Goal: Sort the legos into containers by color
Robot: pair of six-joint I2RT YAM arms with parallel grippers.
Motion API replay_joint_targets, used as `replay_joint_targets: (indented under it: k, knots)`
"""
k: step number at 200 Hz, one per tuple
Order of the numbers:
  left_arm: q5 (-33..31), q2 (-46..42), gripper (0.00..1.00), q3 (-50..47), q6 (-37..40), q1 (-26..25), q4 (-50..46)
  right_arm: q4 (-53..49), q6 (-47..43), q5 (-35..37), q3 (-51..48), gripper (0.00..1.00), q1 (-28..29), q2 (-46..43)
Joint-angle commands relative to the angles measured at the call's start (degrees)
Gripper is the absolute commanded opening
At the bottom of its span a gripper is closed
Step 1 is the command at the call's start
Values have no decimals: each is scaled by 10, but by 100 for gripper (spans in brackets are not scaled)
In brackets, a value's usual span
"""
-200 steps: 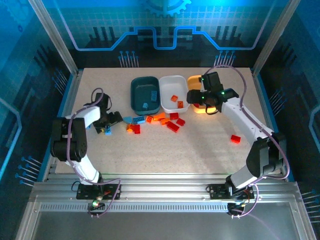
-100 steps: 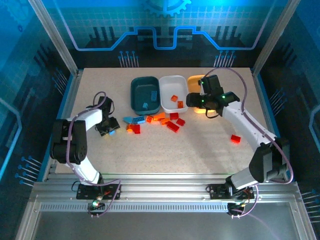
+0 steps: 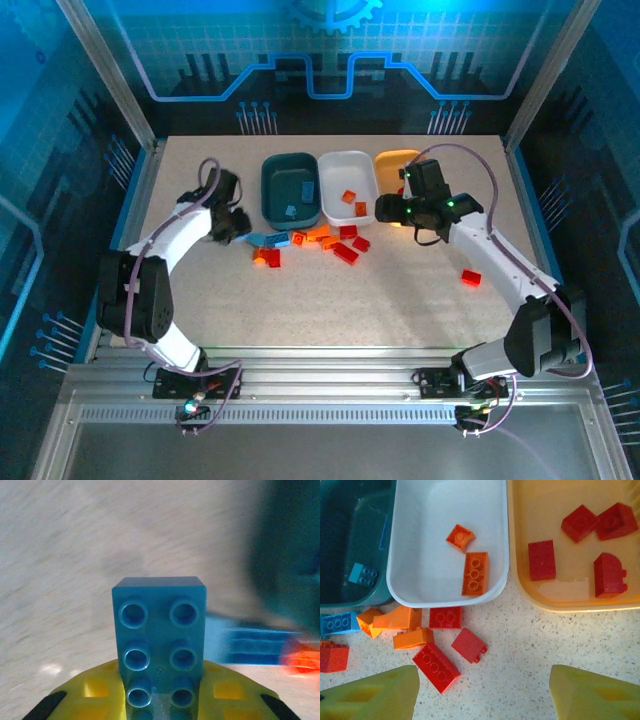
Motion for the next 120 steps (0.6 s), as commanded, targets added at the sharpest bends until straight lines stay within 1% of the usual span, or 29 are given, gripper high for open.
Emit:
replay_joint_targets:
  k: [1, 28, 46, 68, 73, 79, 92, 96, 102, 105, 108, 120]
  knots:
    - [86, 48, 11, 120, -6, -53, 3, 24, 20, -30, -18, 70, 6, 2]
    - [114, 151, 11, 236, -11, -65, -5, 25, 27, -37, -33, 70, 8, -11]
    - [135, 214, 12, 296, -13, -66, -12, 21, 23, -36, -40, 70, 11, -20]
    - [146, 266, 16, 353, -7, -69, -24, 13, 19, -31, -39, 70, 12, -22]
    - [149, 272, 18, 361, -5, -70, -24, 12, 18, -30, -38, 70, 12, -23]
    - [152, 278, 23, 370, -2, -70, -24, 12, 16, -30, -36, 70, 12, -22]
    - [156, 281, 43, 382, 8, -70, -24, 12, 14, -31, -33, 70, 12, -20]
    - [155, 279, 51, 384, 11, -70, -24, 12, 13, -31, -32, 70, 11, -19]
    - [150, 272, 67, 387, 16, -70, -26, 13, 12, -34, -30, 70, 12, -18]
    - [147, 267, 73, 386, 19, -70, -25, 13, 11, -35, -30, 70, 13, -18]
    - [145, 263, 77, 384, 23, -70, -24, 14, 11, -35, -29, 70, 13, -17]
    - [122, 230, 86, 372, 33, -68, -18, 17, 9, -35, -28, 70, 16, -17]
